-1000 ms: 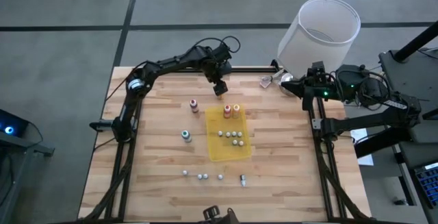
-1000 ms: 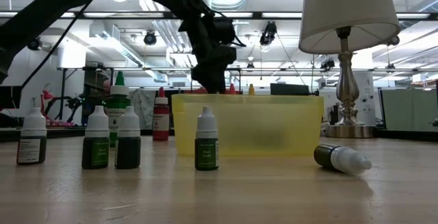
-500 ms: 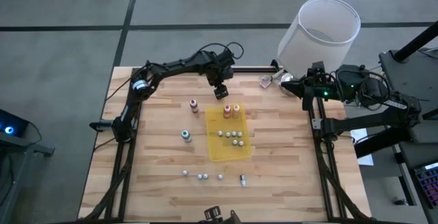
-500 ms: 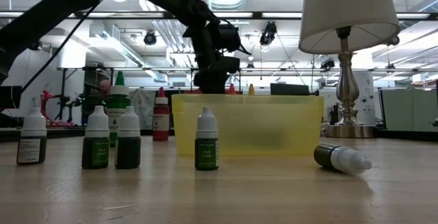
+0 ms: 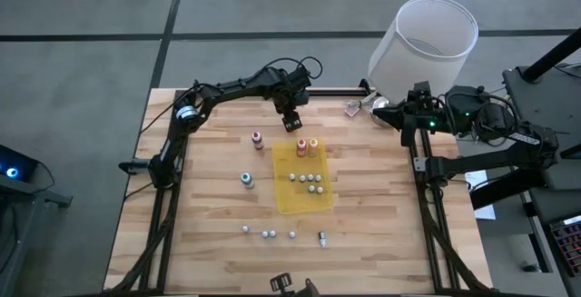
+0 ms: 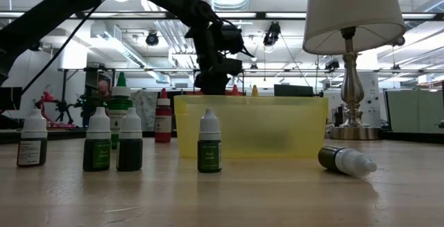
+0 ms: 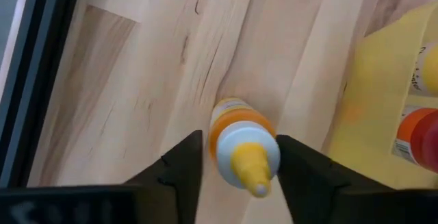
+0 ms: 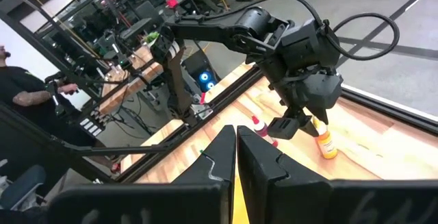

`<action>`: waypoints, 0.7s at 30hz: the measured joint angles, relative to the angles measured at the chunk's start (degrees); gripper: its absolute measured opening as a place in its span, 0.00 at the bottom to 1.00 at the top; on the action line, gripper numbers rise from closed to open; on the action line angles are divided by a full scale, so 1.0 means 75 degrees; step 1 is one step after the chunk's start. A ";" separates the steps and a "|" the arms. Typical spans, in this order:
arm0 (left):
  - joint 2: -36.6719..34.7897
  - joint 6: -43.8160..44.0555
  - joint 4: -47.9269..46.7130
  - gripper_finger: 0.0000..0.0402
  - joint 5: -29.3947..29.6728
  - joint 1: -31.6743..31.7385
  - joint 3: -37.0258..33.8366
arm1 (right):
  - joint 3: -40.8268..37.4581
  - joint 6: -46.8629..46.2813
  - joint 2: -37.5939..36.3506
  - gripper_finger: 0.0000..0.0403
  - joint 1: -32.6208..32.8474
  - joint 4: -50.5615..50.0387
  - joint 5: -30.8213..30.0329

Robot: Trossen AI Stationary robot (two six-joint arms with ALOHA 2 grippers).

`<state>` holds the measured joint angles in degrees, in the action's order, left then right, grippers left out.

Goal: Pick & Place food coloring
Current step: Put the large yellow food coloring bottle into the bin

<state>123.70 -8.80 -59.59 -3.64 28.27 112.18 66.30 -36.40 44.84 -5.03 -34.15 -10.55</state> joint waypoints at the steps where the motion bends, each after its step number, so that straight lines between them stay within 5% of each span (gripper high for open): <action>1: 0.0000 0.0000 0.0008 0.33 0.0000 0.0000 0.0000 | 0.0000 -0.0001 0.0000 0.02 0.0000 0.0000 0.0000; 5: -0.0006 0.0038 0.0011 0.23 0.0013 0.0000 0.0000 | 0.0000 0.0000 0.0000 0.02 0.0001 0.0000 0.0000; 21: -0.0012 0.0259 -0.0263 0.23 0.0017 0.0000 0.0334 | 0.0000 0.0000 0.0000 0.02 0.0001 -0.0003 0.0000</action>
<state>123.61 -6.85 -61.56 -3.51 28.27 114.68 66.30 -36.40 44.84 -5.02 -34.17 -10.55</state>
